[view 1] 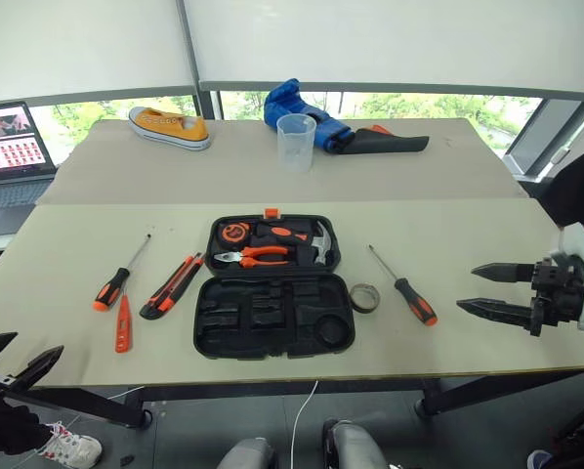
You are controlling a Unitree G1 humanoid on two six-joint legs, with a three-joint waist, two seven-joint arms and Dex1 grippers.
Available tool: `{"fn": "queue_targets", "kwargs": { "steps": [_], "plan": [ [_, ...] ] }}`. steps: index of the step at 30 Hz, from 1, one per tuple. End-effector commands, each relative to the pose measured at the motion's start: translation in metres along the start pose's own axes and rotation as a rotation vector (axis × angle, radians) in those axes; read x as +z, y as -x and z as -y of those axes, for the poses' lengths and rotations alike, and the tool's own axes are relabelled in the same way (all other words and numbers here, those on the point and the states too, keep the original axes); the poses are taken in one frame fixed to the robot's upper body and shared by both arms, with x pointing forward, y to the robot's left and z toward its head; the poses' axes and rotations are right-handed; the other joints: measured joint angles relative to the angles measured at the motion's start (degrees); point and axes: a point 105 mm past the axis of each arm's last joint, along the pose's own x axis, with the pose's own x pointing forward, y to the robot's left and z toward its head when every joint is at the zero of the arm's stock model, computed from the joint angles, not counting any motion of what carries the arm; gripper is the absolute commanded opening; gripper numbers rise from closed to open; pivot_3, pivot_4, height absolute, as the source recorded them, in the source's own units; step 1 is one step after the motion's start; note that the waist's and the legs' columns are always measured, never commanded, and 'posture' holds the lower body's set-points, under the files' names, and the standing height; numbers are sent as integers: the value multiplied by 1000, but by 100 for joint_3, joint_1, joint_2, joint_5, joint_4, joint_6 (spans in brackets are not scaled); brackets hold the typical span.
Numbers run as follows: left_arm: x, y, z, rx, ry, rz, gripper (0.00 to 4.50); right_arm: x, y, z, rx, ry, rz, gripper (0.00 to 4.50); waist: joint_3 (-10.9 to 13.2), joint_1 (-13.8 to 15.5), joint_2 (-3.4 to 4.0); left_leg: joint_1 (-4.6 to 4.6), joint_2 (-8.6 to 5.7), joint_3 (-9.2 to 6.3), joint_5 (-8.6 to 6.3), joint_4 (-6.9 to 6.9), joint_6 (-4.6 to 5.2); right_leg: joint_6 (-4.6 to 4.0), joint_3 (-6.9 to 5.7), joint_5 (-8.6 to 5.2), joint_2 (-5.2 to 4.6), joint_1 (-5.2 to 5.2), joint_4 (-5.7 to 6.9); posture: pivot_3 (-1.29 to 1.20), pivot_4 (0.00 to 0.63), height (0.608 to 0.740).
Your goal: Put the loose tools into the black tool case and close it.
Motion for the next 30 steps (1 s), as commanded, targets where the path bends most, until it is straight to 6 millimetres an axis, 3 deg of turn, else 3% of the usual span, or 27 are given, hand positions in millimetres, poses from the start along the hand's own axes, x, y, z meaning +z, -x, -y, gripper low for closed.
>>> {"fn": "queue_targets", "kwargs": {
  "steps": [1,3,10,14,17,21,24,29,30],
  "plan": [
    [6,1,-4,20,-22,1,4500,10,2,-1,-11,39,20,4489,0,2,0,0,0,0,0,0,0,0,0,0,0,0,0,0,150,724],
    [11,-6,-5,40,33,11,4500,15,-1,-5,5,78,16,4489,0,3,0,0,0,0,0,0,0,0,0,0,0,0,0,0,150,724],
    [42,-48,-6,2,62,-80,4500,62,-24,-47,190,182,111,4489,2,15,1,1,3,-1,3,7,-7,-4,-4,4,7,2,10,0,150,724],
    [56,-72,-5,-24,87,-117,4500,75,-36,-66,270,229,133,4489,2,-6,1,10,5,0,4,6,-5,-5,-7,5,19,0,13,0,150,724],
    [59,-95,-5,-30,42,-179,4500,86,-48,-78,316,282,169,4489,2,-19,0,6,5,1,6,6,-3,-9,-9,7,22,-10,11,0,150,724],
    [57,-110,-7,-46,-11,-230,4500,90,-51,-87,349,301,190,4489,2,-36,0,-3,3,5,8,5,1,-19,-14,12,23,-25,10,0,150,724],
    [52,-114,-10,-47,-46,-261,3830,88,-51,-89,348,304,189,4500,2,-41,0,-8,0,4,14,2,13,-23,-22,15,26,-36,17,0,150,724],
    [45,-113,-9,-84,-53,-277,2030,77,-48,-88,334,283,167,4500,2,-41,0,-10,-6,5,13,1,11,-28,-36,17,23,-42,12,0,150,724],
    [44,-113,-9,-86,-56,-279,2030,75,-48,-88,331,279,164,4500,2,-41,0,-10,-6,5,12,1,10,-28,-34,17,22,-42,9,0,150,724]
  ]
}}
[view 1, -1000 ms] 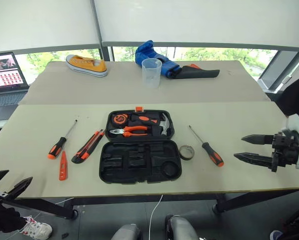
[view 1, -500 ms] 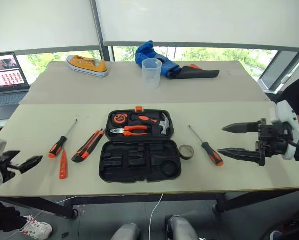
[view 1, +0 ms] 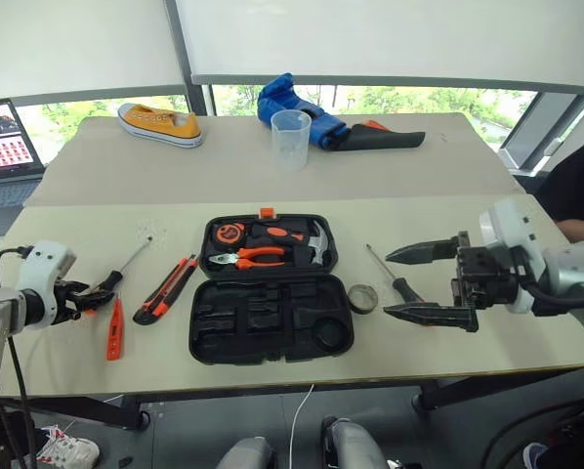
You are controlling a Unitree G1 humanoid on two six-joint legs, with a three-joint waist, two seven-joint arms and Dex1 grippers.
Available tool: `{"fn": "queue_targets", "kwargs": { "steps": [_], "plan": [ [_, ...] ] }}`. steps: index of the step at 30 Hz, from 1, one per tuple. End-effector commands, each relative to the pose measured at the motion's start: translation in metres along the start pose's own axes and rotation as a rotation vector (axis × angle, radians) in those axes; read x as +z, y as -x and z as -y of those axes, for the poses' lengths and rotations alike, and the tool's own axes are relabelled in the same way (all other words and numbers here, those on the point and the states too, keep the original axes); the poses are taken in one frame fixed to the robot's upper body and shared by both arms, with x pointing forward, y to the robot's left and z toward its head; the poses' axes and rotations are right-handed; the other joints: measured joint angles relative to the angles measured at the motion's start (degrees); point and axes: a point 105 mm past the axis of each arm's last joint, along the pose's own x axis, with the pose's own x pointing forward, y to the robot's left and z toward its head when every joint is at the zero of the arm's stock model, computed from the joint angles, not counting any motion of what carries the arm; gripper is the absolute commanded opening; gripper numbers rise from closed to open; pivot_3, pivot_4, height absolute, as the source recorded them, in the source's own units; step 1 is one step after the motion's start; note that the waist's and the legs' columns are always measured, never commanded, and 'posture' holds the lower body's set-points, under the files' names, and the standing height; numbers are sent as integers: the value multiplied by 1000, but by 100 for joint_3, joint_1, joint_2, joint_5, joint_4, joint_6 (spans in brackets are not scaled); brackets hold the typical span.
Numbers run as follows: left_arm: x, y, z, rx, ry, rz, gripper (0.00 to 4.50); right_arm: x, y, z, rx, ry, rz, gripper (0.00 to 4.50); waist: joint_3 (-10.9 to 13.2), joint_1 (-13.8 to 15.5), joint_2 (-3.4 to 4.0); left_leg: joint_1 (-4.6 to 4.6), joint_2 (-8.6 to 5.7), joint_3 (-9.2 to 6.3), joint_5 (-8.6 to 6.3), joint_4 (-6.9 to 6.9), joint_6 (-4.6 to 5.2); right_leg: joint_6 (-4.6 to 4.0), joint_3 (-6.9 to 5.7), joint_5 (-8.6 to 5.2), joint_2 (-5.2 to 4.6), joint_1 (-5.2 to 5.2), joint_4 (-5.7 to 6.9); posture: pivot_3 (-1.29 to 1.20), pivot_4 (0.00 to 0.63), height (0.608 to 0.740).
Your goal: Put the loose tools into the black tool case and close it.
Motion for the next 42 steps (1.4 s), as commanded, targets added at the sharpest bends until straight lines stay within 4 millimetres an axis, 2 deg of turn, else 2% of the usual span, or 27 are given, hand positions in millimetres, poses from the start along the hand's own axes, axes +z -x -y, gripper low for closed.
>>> {"fn": "queue_targets", "kwargs": {
  "steps": [1,5,9,10,13,15,17,19,21,26,30,37,42],
  "plan": [
    [-4,7,-9,24,-33,-24,2030,6,7,-2,-24,53,5,4500,0,-3,0,0,0,1,-1,2,-2,-1,1,1,0,0,-1,0,150,724],
    [-5,7,-10,24,-14,-13,2030,6,6,0,-27,56,8,4500,0,-12,0,9,3,13,-6,10,-12,-2,19,2,-2,1,-1,0,150,724],
    [0,8,-9,9,8,21,992,8,5,1,-22,69,13,4500,0,-8,-1,14,11,19,-5,13,-11,-5,24,5,-1,3,8,0,150,724],
    [3,9,-9,5,4,33,880,8,4,1,-22,74,14,4500,0,-7,-1,14,13,19,-4,14,-10,-6,23,5,-1,3,9,0,150,724],
    [23,13,-8,-2,-32,103,880,11,4,3,-21,70,31,4500,0,0,-1,11,13,22,1,17,0,-7,23,6,-1,-3,16,0,150,724],
    [42,17,-5,-25,-89,167,880,13,4,2,-12,52,42,4500,1,10,-6,7,13,24,1,18,1,-8,23,6,-1,-8,19,0,150,724],
    [74,24,13,-118,-170,284,880,15,4,-2,14,44,45,4500,1,45,-9,-2,13,25,1,22,1,-12,22,8,-1,-14,46,0,150,724],
    [102,34,41,-265,-257,400,880,16,3,-4,28,39,47,4500,0,80,-16,-18,12,24,2,34,2,-16,18,11,-3,-23,48,0,150,724],
    [114,40,72,-412,-375,426,880,16,2,-7,45,30,43,4500,0,90,-17,-46,12,23,1,59,4,-16,17,11,-5,-37,52,0,150,724],
    [94,26,132,-696,-699,263,880,13,-3,-8,39,54,26,4500,0,6,-15,-58,8,30,0,73,6,-16,13,13,-15,-48,58,0,150,724],
    [97,6,160,-784,-833,243,880,9,-7,-7,22,64,7,4500,1,16,-17,-62,12,35,0,94,7,-24,25,17,-14,-49,52,0,150,724],
    [104,-33,174,-756,-923,201,880,4,-12,-6,-6,61,7,4500,1,43,-19,-68,17,36,2,111,10,-33,36,29,-12,-47,65,0,150,724],
    [102,-41,179,-779,-950,181,880,4,-14,-5,-18,62,10,4500,1,32,-19,-74,19,37,2,113,12,-34,34,30,-4,-52,78,0,150,724]
  ]
}}
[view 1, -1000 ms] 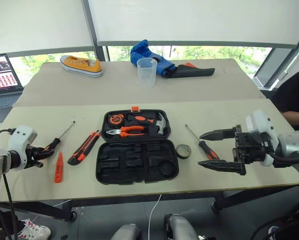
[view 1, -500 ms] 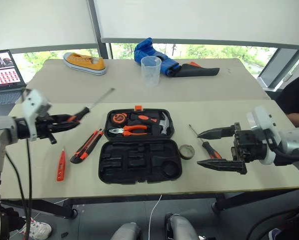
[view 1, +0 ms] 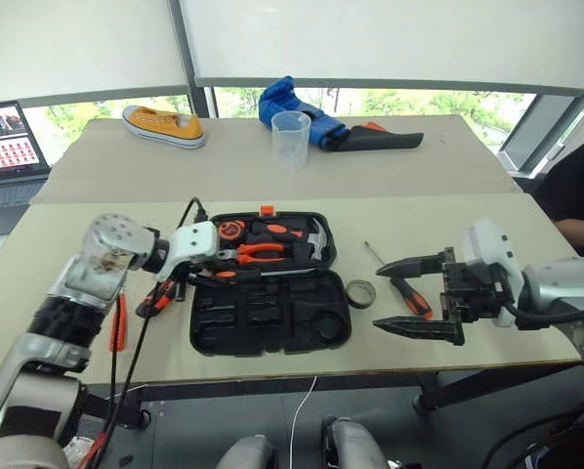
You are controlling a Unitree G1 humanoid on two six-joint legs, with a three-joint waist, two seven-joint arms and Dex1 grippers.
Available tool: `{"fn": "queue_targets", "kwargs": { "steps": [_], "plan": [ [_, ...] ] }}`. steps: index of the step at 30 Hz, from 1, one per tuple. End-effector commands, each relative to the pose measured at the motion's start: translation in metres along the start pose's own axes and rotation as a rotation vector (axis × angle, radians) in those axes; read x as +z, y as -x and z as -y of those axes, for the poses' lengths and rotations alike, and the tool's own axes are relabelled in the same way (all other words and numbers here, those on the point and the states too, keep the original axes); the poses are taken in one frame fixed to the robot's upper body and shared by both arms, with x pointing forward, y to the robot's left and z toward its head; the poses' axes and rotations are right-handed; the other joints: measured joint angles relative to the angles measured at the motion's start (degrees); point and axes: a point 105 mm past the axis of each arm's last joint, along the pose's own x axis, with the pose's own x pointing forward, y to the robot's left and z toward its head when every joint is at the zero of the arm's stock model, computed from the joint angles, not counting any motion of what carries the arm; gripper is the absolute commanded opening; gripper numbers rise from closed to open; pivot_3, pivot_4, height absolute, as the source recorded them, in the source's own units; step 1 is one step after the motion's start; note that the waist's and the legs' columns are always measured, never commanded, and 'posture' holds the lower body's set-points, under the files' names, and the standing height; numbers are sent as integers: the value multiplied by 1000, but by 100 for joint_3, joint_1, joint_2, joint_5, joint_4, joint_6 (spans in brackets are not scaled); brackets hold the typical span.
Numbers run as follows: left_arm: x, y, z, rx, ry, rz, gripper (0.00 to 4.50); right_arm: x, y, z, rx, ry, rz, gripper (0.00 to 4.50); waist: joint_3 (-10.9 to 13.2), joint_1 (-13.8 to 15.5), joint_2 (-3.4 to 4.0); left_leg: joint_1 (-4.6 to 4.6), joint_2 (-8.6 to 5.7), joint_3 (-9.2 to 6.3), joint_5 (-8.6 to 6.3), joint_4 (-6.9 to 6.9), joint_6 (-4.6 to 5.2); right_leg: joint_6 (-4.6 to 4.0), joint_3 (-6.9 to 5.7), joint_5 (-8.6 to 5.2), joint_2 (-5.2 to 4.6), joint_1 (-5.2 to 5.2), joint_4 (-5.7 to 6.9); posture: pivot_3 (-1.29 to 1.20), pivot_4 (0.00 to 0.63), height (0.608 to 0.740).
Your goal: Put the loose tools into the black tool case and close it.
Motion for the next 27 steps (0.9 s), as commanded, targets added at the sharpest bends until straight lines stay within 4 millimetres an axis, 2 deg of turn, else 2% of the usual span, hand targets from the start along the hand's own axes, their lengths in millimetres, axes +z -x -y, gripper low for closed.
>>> {"fn": "queue_targets", "kwargs": {
  "steps": [1,9,11,12,15,18,21,27],
  "plan": [
    [6,6,-8,19,-48,-11,880,9,1,-1,-12,57,19,4500,0,8,0,-2,0,0,0,0,0,0,-1,0,0,-1,0,0,150,724],
    [3,5,-10,23,-34,-21,880,8,1,-1,-23,55,19,4500,0,23,0,-1,0,0,0,4,0,0,-1,0,-2,-2,-4,0,150,724],
    [7,6,-11,23,-32,-4,1910,8,0,-1,-22,53,22,4500,0,24,0,-1,0,0,0,6,1,0,0,0,-2,-2,-3,0,150,724],
    [11,6,-11,19,-26,12,2052,8,0,-1,-22,53,22,4500,0,28,0,-1,0,0,0,6,0,0,0,0,-2,-2,-3,0,150,724],
    [24,10,-10,9,-20,61,3226,8,0,-3,-16,50,26,4500,0,36,0,-3,0,0,0,11,1,0,-1,0,-2,-2,-3,0,150,724],
    [33,12,-10,14,-12,90,4199,8,0,-4,-13,41,34,4500,0,38,-1,-5,0,0,0,13,1,0,-1,0,-1,-2,-1,0,150,724],
    [34,12,-9,12,-17,94,4199,8,0,-5,-14,39,34,4500,0,22,0,-4,0,0,0,13,1,0,0,0,-1,-2,-2,0,150,724],
    [30,3,-13,11,-26,80,1907,8,-1,-4,-19,40,36,4500,0,17,0,-3,0,0,0,13,1,0,-1,0,0,-2,-2,0,150,724]
  ]
}}
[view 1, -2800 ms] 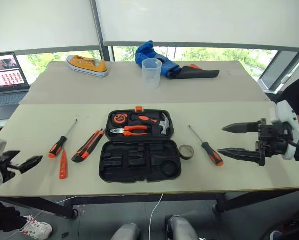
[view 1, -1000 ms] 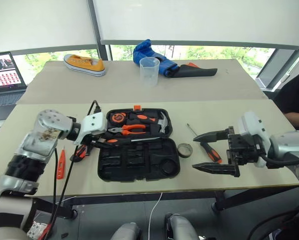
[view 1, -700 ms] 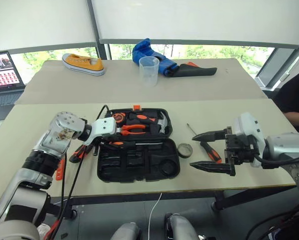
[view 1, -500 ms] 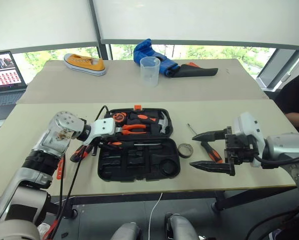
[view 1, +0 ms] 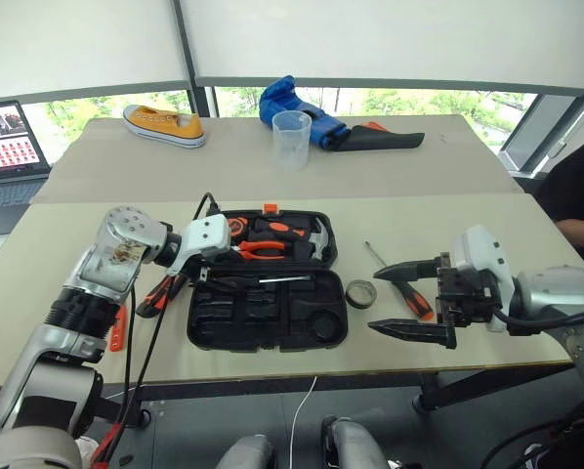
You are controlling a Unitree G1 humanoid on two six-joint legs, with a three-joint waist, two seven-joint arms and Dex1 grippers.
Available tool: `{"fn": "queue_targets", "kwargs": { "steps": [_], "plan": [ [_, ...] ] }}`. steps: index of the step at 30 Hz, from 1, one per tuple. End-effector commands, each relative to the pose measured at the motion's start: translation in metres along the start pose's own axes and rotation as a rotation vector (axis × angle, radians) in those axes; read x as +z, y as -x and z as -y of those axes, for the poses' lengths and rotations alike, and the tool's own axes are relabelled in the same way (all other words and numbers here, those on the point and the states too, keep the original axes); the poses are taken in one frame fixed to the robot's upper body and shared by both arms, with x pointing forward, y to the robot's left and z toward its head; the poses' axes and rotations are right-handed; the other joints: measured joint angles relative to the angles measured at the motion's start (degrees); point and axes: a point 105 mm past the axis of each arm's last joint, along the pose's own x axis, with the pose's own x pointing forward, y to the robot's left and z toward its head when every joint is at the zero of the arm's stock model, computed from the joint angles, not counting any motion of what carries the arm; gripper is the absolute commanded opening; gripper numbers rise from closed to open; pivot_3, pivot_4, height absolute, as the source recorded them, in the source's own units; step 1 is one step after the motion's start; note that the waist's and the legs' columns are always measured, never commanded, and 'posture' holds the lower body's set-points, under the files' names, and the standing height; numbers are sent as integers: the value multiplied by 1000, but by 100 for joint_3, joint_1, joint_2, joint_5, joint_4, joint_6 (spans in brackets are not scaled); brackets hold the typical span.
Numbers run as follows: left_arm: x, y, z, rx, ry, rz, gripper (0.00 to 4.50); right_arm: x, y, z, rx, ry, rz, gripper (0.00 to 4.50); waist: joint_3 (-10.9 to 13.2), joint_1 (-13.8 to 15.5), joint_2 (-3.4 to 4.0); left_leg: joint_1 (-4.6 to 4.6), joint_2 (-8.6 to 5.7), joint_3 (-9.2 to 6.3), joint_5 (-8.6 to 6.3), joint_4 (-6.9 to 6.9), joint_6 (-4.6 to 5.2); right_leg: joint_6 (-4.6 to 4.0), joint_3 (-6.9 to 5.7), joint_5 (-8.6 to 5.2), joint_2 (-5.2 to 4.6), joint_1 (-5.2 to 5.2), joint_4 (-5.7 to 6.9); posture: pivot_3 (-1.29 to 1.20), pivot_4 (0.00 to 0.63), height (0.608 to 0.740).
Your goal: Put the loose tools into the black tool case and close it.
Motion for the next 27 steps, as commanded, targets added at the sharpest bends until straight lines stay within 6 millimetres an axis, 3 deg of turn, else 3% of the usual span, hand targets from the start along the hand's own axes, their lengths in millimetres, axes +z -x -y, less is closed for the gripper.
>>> {"fn": "queue_targets", "kwargs": {
  "steps": [1,5,14,19,22,26,27],
  "plan": [
    [9,-2,-10,30,-47,6,1449,12,2,-2,-4,54,35,4500,0,3,0,0,0,0,0,0,0,0,0,0,0,0,0,0,150,724],
    [7,-12,-10,13,-55,1,40,12,1,-1,-7,54,36,4500,0,15,-1,-1,0,0,0,1,0,0,0,0,-1,0,0,0,150,724],
    [-13,-33,4,-57,-139,-110,40,9,2,-1,-26,41,35,4500,-3,22,-3,2,0,0,0,1,0,0,2,0,-4,4,-1,0,150,724],
    [-12,-36,-6,12,-136,-98,40,4,4,2,-66,29,29,4500,-8,63,-2,12,0,1,0,2,1,0,5,0,-5,12,0,0,150,724],
    [17,-22,-13,46,-44,77,40,-1,14,12,-180,8,23,4500,-10,123,-3,14,0,1,0,8,1,1,5,0,-5,18,1,0,150,724],
    [60,16,-6,25,32,365,874,-18,44,22,-393,-93,3,4500,-8,141,-7,-9,1,-2,-2,28,4,3,4,2,3,2,8,0,150,724],
    [70,26,-5,37,44,431,1318,-27,52,22,-443,-117,-19,4500,-8,140,-7,-8,2,-2,-2,29,4,3,2,2,5,0,9,0,150,724]
  ]
}}
